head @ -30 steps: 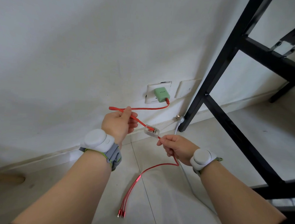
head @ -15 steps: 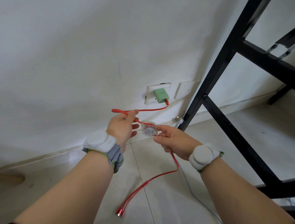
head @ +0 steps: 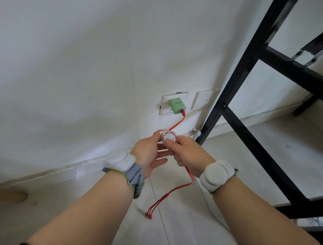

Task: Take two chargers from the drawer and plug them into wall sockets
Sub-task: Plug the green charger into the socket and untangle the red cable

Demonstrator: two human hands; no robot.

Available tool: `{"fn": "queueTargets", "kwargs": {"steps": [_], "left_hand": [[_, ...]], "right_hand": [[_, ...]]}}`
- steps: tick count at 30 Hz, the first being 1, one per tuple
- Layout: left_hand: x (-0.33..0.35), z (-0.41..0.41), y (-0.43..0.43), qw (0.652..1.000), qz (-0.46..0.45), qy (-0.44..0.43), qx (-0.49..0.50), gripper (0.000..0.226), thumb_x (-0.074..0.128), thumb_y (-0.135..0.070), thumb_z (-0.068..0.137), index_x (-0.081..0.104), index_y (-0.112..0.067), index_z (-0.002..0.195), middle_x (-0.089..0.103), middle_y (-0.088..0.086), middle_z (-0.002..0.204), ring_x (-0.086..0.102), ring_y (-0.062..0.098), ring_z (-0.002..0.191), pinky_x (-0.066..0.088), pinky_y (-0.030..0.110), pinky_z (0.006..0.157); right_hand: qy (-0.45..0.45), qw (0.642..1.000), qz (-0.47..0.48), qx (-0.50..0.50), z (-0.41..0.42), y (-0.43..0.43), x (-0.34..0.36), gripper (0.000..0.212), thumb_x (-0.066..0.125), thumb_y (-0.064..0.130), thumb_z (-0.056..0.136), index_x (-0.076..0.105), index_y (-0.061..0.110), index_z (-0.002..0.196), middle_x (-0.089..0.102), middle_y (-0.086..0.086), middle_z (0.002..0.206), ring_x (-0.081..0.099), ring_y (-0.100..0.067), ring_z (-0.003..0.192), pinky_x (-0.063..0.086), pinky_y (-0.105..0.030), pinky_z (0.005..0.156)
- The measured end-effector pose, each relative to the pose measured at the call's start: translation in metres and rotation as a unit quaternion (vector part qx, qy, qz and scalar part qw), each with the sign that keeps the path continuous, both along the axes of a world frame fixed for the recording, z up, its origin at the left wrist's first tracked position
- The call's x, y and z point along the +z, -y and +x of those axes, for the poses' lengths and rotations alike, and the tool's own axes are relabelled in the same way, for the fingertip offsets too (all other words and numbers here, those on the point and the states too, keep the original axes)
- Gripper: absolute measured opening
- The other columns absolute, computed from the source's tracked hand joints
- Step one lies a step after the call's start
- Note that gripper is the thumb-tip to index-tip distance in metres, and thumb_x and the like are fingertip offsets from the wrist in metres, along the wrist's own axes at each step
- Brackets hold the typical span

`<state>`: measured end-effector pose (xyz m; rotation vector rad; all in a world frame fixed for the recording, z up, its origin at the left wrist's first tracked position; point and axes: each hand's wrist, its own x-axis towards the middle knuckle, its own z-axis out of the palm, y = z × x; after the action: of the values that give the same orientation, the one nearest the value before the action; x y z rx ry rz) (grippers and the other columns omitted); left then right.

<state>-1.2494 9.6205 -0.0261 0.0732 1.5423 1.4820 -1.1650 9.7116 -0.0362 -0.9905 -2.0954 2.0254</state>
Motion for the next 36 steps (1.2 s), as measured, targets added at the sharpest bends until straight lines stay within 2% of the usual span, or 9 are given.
{"fn": "queueTargets", "kwargs": {"steps": [3, 9, 12, 14, 20, 23, 25, 29, 36], "left_hand": [[-0.001, 0.001, 0.001, 1.000, -0.008, 0.008, -0.020, 0.041, 0.034, -0.040, 0.096, 0.061, -0.012, 0.107, 0.066, 0.007, 0.093, 0.061, 0.023, 0.086, 0.049, 0.031, 0.073], [-0.001, 0.016, -0.002, 0.995, -0.016, 0.014, -0.100, 0.039, 0.033, -0.047, 0.094, 0.060, -0.020, 0.100, 0.068, 0.003, 0.086, 0.064, 0.021, 0.082, 0.041, 0.030, 0.070], [-0.002, 0.025, -0.006, 0.990, -0.007, 0.014, -0.138, 0.042, 0.030, -0.054, 0.092, 0.059, -0.025, 0.081, 0.071, 0.001, 0.080, 0.067, 0.022, 0.082, 0.039, 0.032, 0.073], [-0.003, 0.029, -0.009, 0.987, 0.000, 0.026, -0.156, 0.045, 0.030, -0.057, 0.090, 0.057, -0.023, 0.077, 0.071, 0.002, 0.078, 0.068, 0.023, 0.085, 0.039, 0.031, 0.071], [-0.006, 0.036, -0.015, 0.985, 0.013, 0.060, -0.162, 0.048, 0.027, -0.053, 0.093, 0.058, -0.021, 0.111, 0.068, 0.005, 0.084, 0.067, 0.023, 0.085, 0.042, 0.031, 0.076], [-0.005, 0.038, -0.021, 0.994, 0.022, 0.023, -0.103, 0.033, 0.036, -0.042, 0.094, 0.057, -0.023, 0.111, 0.063, 0.001, 0.088, 0.061, 0.017, 0.084, 0.044, 0.031, 0.077], [-0.006, 0.037, -0.024, 0.996, 0.044, 0.017, -0.073, 0.022, 0.042, -0.034, 0.094, 0.056, -0.025, 0.109, 0.063, -0.001, 0.094, 0.059, 0.015, 0.088, 0.045, 0.030, 0.081], [-0.010, 0.032, -0.029, 0.993, 0.088, 0.075, -0.020, 0.034, 0.046, -0.023, 0.093, 0.049, -0.017, 0.126, 0.065, -0.001, 0.098, 0.060, 0.015, 0.095, 0.044, 0.037, 0.099], [-0.017, 0.029, -0.035, 0.995, 0.076, 0.060, 0.025, 0.028, 0.046, -0.017, 0.092, 0.054, -0.017, 0.118, 0.063, 0.003, 0.099, 0.059, 0.019, 0.099, 0.046, 0.033, 0.090]], "right_hand": [[-0.039, 0.984, -0.153, -0.077, 0.000, -0.004, 0.002, 0.025, 0.054, 0.033, 0.090, 0.057, 0.008, 0.089, 0.043, -0.003, 0.063, 0.027, -0.006, 0.039, 0.024, -0.017, 0.037], [-0.055, 0.954, -0.215, -0.200, -0.003, -0.008, 0.006, 0.016, 0.060, 0.026, 0.081, 0.058, 0.011, 0.076, 0.051, -0.001, 0.055, 0.033, -0.007, 0.034, 0.029, -0.016, 0.034], [-0.064, 0.965, -0.117, -0.224, 0.001, -0.009, 0.010, 0.014, 0.063, 0.025, 0.072, 0.058, 0.012, 0.070, 0.061, -0.001, 0.057, 0.050, -0.014, 0.039, 0.040, -0.021, 0.040], [-0.032, 0.976, 0.027, -0.215, 0.006, -0.009, 0.010, 0.017, 0.061, 0.031, 0.072, 0.058, 0.015, 0.069, 0.066, -0.002, 0.062, 0.060, -0.017, 0.044, 0.047, -0.025, 0.045], [0.080, 0.926, 0.356, -0.099, 0.020, -0.014, 0.011, 0.023, 0.046, 0.036, 0.083, 0.055, 0.025, 0.101, 0.065, 0.001, 0.087, 0.061, -0.021, 0.080, 0.051, -0.038, 0.074], [0.126, 0.914, 0.383, -0.046, 0.024, -0.020, 0.007, 0.040, 0.044, 0.026, 0.086, 0.043, 0.023, 0.125, 0.054, -0.007, 0.112, 0.057, -0.029, 0.095, 0.048, -0.040, 0.081], [0.133, 0.910, 0.392, -0.038, 0.023, -0.025, 0.003, 0.037, 0.043, 0.023, 0.089, 0.044, 0.017, 0.125, 0.051, -0.011, 0.118, 0.055, -0.030, 0.099, 0.046, -0.038, 0.081], [0.090, 0.929, 0.359, -0.023, 0.018, -0.028, -0.003, 0.031, 0.045, 0.028, 0.090, 0.052, 0.018, 0.119, 0.055, -0.005, 0.113, 0.052, -0.016, 0.092, 0.039, -0.027, 0.075], [0.044, 0.943, 0.313, -0.105, 0.018, -0.040, -0.012, 0.031, 0.048, 0.024, 0.089, 0.050, 0.022, 0.119, 0.049, 0.000, 0.113, 0.053, -0.014, 0.093, 0.046, -0.032, 0.085]]}}
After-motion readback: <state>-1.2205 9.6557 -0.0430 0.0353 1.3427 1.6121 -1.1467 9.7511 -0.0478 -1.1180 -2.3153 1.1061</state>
